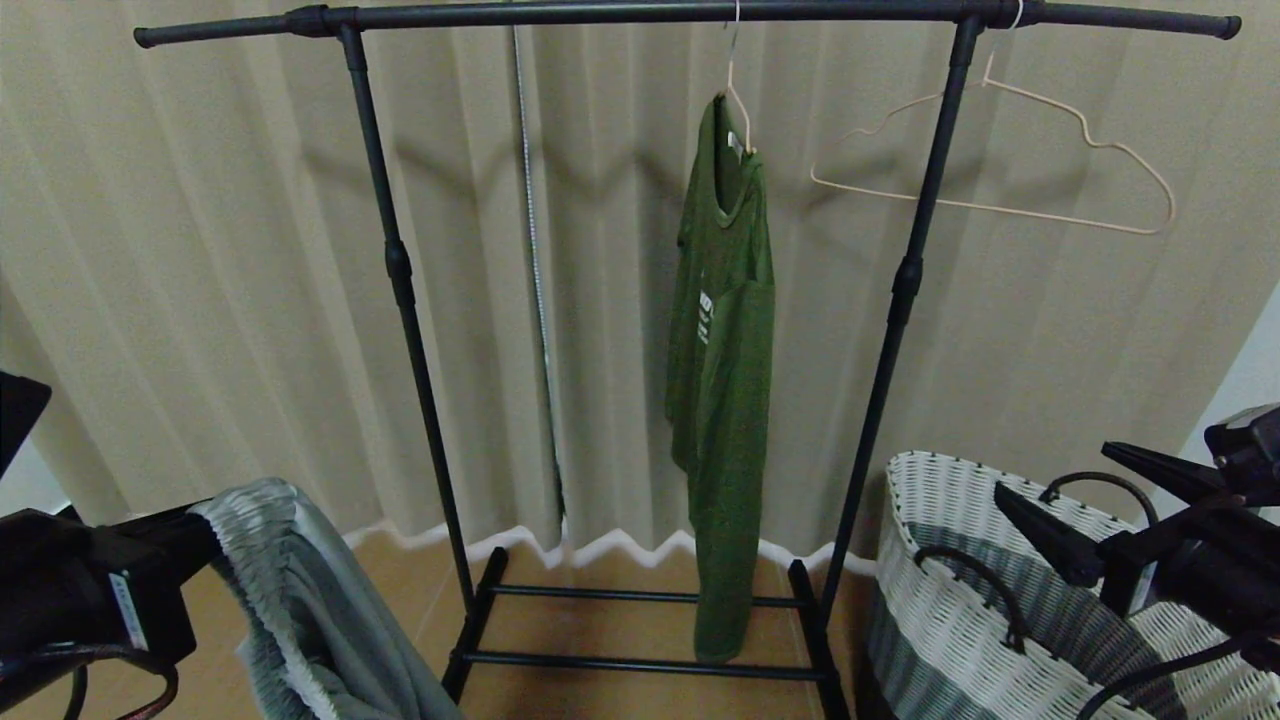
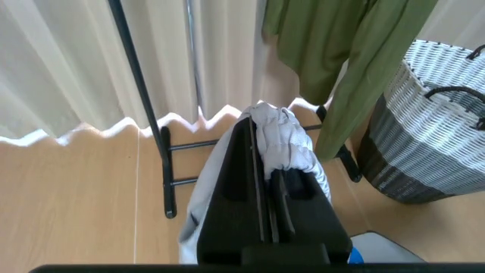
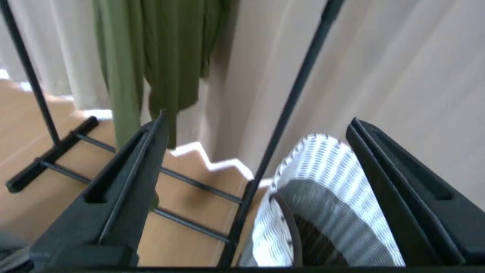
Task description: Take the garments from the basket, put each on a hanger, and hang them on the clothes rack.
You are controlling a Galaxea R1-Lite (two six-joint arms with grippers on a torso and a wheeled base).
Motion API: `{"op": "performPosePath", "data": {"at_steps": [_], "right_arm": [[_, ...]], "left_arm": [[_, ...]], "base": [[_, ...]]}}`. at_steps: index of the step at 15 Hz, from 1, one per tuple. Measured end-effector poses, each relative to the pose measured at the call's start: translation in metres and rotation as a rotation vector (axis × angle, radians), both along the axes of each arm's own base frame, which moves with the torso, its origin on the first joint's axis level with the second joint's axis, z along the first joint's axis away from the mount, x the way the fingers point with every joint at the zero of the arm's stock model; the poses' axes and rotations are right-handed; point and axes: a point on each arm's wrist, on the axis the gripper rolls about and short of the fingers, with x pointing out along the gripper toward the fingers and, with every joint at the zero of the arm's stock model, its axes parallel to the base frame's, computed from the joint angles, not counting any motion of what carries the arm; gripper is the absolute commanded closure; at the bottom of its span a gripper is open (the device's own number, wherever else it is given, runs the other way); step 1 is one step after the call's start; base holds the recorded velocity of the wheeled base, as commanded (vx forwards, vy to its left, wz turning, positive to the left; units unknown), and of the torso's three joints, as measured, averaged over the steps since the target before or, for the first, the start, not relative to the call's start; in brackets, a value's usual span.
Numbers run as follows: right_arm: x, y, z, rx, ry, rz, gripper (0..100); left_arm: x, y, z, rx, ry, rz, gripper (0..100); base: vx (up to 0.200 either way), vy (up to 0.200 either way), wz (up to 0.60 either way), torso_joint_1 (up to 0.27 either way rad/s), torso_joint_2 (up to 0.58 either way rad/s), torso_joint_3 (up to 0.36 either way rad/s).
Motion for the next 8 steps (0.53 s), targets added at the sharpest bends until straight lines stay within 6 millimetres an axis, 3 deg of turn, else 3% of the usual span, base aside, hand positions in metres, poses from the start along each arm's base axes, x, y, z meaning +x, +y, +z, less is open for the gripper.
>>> {"op": "performPosePath", "data": {"at_steps": [8], "right_arm": [[0.0030,-0.0076,-0.0071,-0.001,0.037,-0.045,0]], "left_arm": [[-0.0034,0.0014,0.0000,0.000,-0.010,0.001,100]], "base": [[0.000,0.000,0.00,0.005,-0.02,-0.017]]}}
